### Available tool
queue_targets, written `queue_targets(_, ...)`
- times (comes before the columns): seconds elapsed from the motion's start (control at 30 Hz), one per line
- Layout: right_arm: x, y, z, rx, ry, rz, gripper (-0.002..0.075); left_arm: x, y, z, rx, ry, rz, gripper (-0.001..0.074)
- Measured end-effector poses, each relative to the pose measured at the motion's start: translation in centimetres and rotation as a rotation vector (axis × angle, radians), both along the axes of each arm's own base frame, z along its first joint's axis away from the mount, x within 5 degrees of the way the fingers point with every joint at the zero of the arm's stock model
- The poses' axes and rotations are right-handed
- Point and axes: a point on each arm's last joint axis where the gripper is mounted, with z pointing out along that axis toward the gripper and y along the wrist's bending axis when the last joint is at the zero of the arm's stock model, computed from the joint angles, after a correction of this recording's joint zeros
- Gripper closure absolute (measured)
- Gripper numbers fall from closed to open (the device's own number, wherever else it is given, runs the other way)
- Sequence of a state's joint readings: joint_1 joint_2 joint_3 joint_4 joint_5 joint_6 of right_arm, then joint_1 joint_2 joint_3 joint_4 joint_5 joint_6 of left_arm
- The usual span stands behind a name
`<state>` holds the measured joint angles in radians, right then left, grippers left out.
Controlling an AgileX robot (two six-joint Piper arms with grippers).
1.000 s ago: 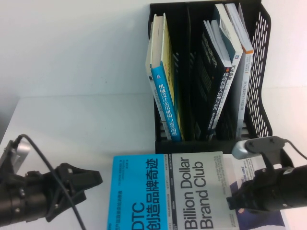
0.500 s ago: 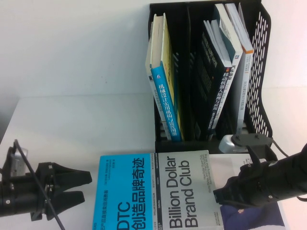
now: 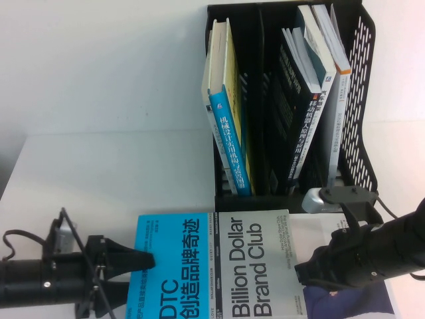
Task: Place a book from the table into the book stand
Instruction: Pick up the book with your left arm
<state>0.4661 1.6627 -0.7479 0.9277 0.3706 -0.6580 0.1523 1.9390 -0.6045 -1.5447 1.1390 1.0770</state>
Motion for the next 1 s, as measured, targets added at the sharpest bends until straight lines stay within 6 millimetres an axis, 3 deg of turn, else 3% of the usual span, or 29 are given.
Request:
queue_targets(0.27,-0.3,0.6,0.0,-0.008,-0.047,0.094,0.0728,-0.1,-2.6,0.0,-0.005,-0.052,-0.06,0.0239)
queue_targets(0.6,0.0,0.9,0.1,-0.008,-0.077,0.13,0.0728,-0.3,-3.4,0.2,-0.008,-0.137,-0.128,0.0526)
queue_targets(1.0,0.3,1.1,0.5,-0.04,-0.106,0.187,0.0728,-0.4,-3.2,0.9,-0.018,-0.116,-0.126,0.0538)
